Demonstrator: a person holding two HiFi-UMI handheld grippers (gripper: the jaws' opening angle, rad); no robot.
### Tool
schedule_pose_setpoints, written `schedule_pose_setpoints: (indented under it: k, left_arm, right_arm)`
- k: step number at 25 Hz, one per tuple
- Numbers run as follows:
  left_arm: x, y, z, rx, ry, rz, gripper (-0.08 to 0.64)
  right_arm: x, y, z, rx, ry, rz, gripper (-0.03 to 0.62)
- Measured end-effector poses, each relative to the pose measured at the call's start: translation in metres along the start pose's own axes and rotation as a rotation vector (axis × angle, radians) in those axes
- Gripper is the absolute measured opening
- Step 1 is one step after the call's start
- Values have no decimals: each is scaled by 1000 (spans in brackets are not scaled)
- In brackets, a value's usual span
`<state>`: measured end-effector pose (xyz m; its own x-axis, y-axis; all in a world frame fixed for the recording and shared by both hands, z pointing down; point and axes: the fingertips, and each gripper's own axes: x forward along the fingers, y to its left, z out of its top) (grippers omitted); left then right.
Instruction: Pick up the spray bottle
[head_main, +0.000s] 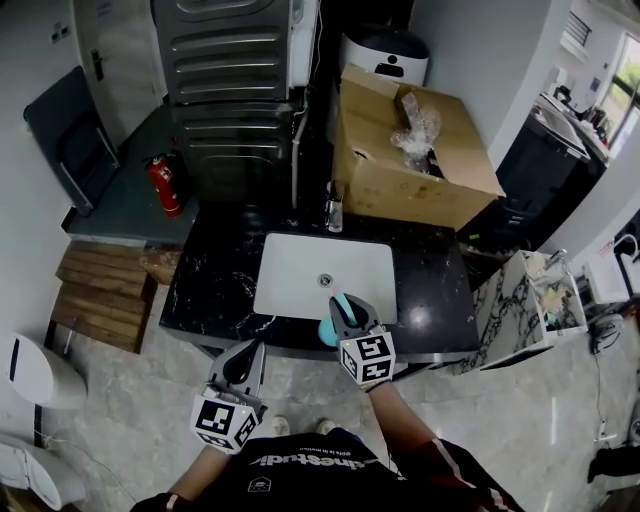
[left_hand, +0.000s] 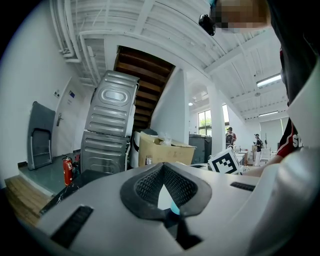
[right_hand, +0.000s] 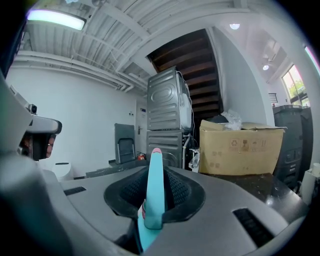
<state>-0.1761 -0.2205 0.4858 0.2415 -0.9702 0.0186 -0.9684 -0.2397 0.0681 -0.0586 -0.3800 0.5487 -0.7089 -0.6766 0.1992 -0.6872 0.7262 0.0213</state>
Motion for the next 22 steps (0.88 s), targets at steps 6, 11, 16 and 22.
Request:
schedule_pose_setpoints:
  k: [6,11,16,22]
  left_arm:
    - [3,0,4,0,-7,-6,15]
    - [7,-2,4,-5,-12,-13,15]
    - [13,-7,6,2,-17,-34,15]
    - [19,-14,7,2,-19,-55,15]
  right_arm:
    - [-17,1,20,-4,-37,5,94]
    - [-38,10,43,-21,-78,36,94]
    - [-62,26,57,-17,-89,66,94]
    - [-93,51,72,-8,-110,93,94]
